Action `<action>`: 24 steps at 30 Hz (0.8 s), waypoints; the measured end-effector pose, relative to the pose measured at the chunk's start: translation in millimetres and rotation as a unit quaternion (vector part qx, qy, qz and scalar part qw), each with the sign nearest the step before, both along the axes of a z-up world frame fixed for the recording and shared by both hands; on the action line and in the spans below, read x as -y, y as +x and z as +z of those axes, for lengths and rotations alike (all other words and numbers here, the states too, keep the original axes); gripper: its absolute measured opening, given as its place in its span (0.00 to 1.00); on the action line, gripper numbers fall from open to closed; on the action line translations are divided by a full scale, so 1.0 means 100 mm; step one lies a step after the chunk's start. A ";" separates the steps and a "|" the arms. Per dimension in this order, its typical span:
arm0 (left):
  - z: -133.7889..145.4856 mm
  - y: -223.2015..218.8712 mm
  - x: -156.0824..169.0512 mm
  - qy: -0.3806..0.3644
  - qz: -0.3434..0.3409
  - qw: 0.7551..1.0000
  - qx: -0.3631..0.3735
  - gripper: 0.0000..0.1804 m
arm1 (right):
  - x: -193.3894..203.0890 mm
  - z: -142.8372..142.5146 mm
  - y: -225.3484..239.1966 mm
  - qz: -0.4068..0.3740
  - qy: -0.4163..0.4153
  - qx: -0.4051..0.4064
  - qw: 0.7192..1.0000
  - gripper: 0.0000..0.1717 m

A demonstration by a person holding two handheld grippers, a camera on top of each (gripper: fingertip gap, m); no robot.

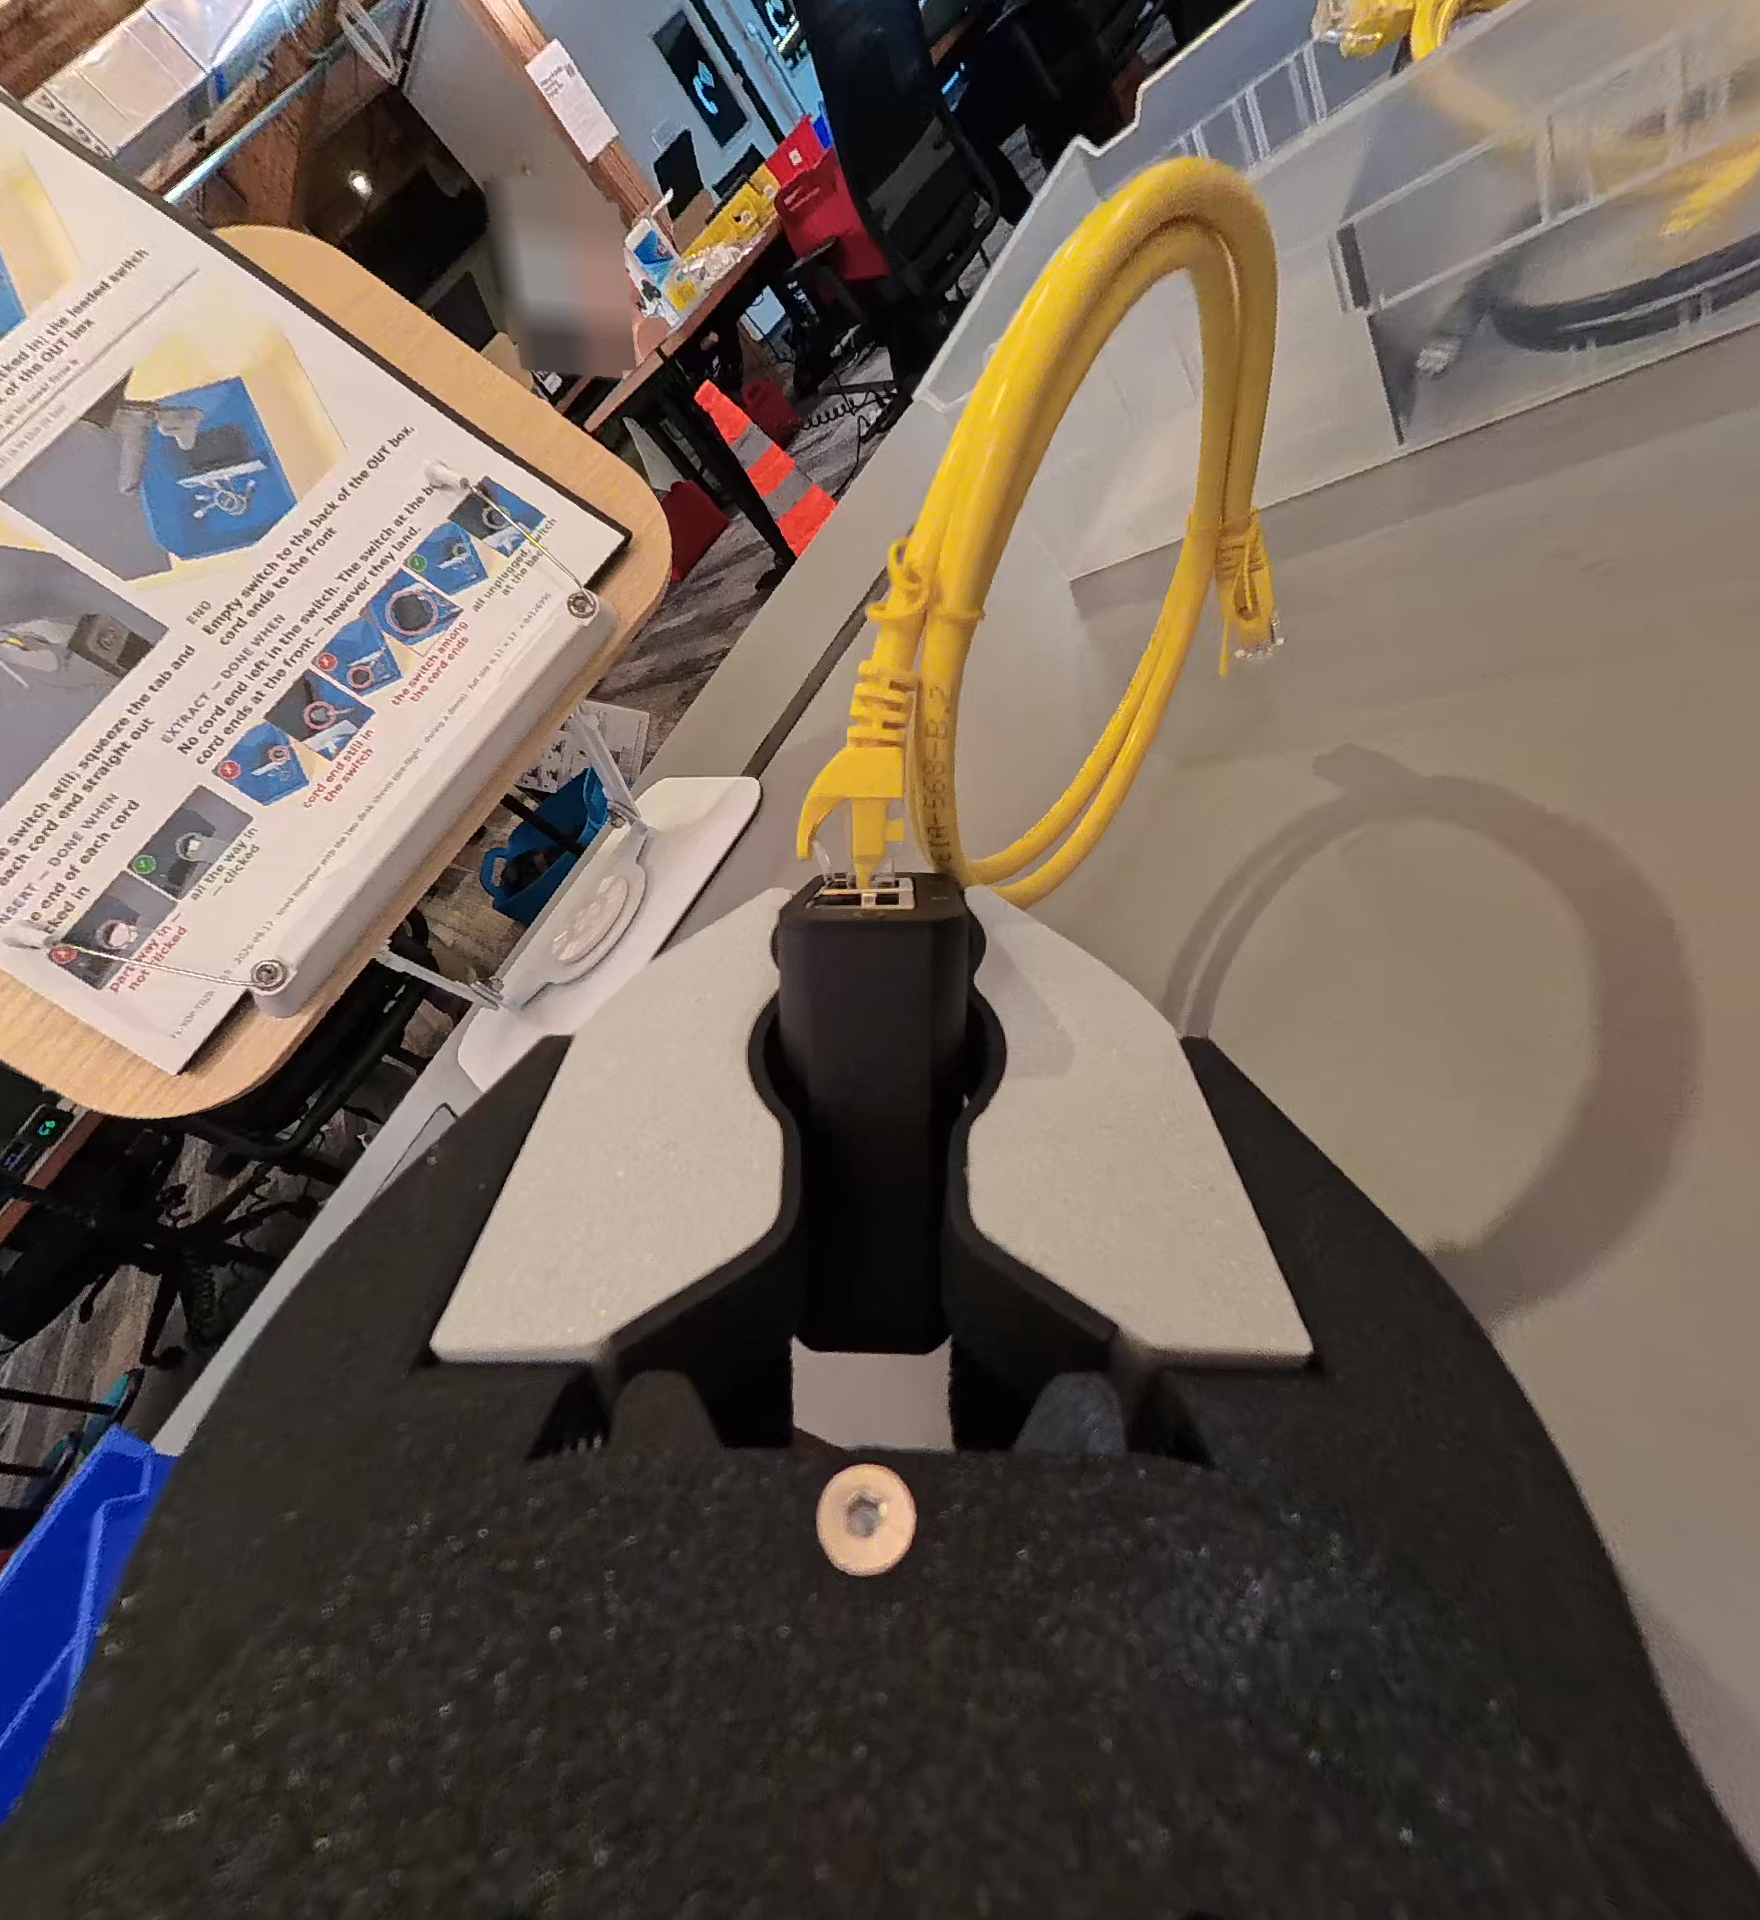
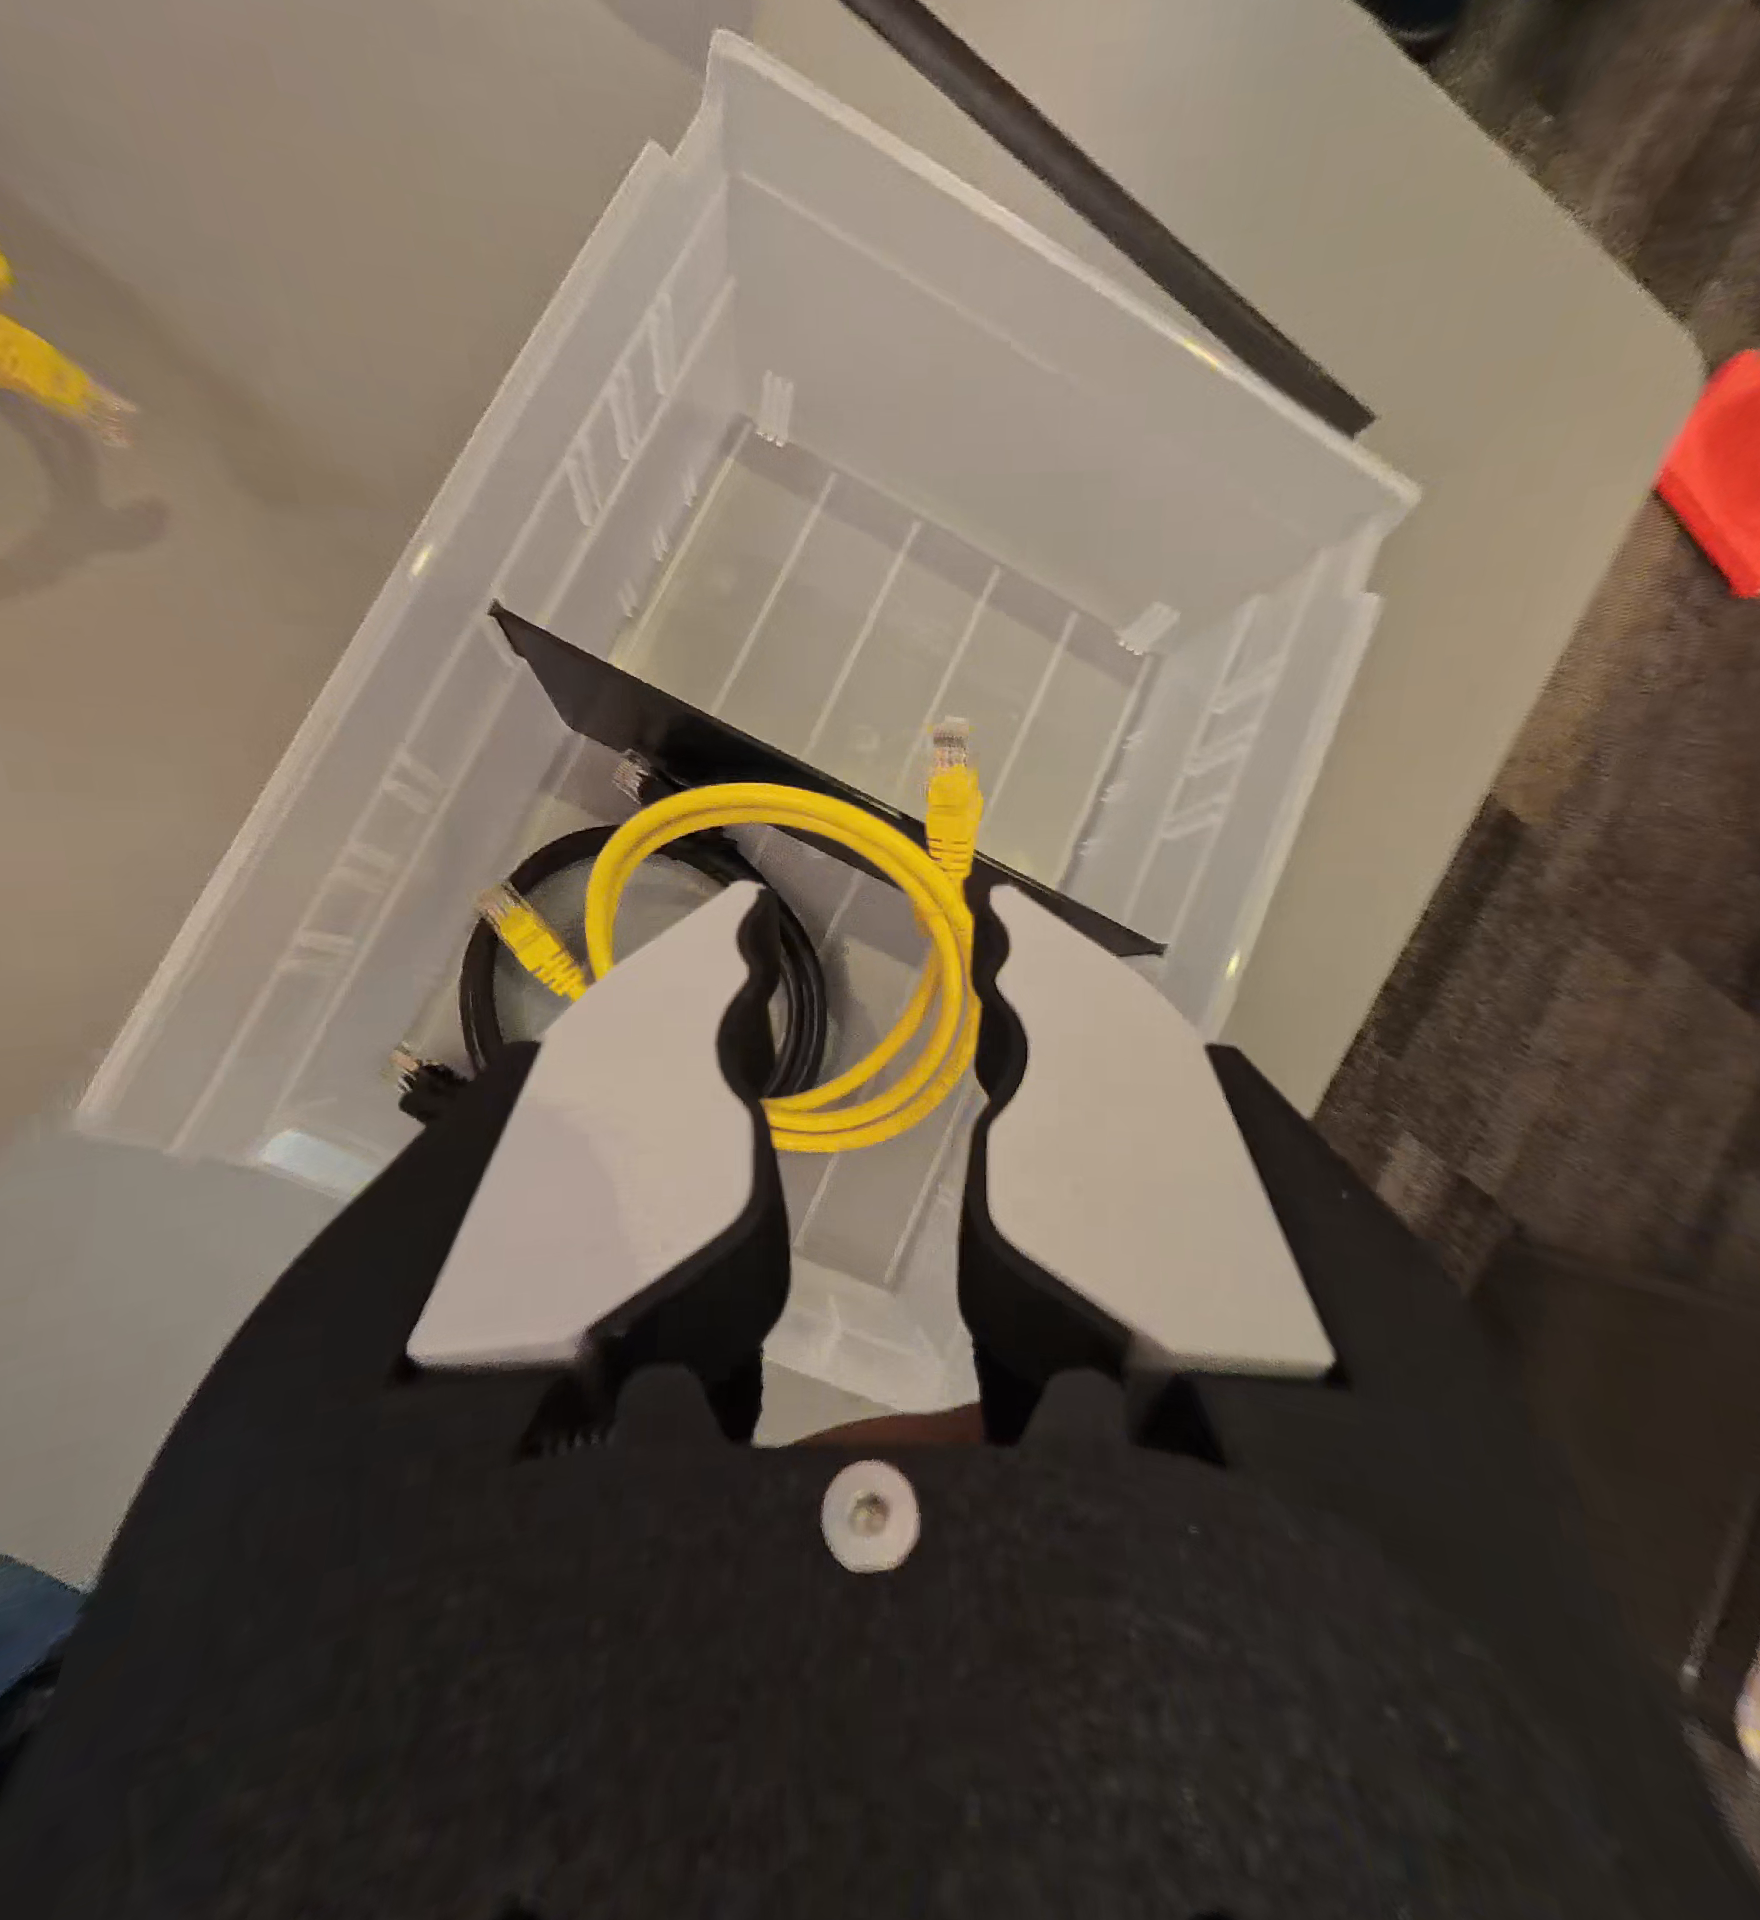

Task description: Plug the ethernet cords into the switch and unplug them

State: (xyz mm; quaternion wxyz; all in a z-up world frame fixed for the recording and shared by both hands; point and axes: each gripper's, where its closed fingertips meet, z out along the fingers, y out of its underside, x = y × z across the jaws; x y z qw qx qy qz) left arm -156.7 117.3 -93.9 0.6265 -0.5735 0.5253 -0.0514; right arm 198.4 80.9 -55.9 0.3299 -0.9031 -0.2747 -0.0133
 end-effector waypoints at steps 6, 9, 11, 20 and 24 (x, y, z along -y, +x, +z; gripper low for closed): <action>0.06 -0.02 0.00 0.007 0.000 1.000 0.012 0.14 | 0.11 0.06 -0.20 0.031 0.024 0.067 0.997 0.19; 0.06 -0.02 0.00 0.008 -0.001 1.000 0.010 0.14 | 0.07 -0.21 0.17 -0.008 0.001 0.149 0.989 0.20; 0.06 -0.01 0.02 0.009 -0.004 1.000 0.009 0.14 | 0.06 -0.51 0.32 -0.041 -0.055 0.124 0.990 0.22; 0.02 0.01 0.02 0.014 -0.007 1.000 -0.002 0.14 | -0.08 -0.88 0.42 -0.094 -0.067 0.088 0.989 0.07; 0.01 0.00 0.01 0.008 -0.007 1.000 -0.001 0.14 | 0.16 -0.47 0.41 -0.088 -0.091 0.134 0.983 0.06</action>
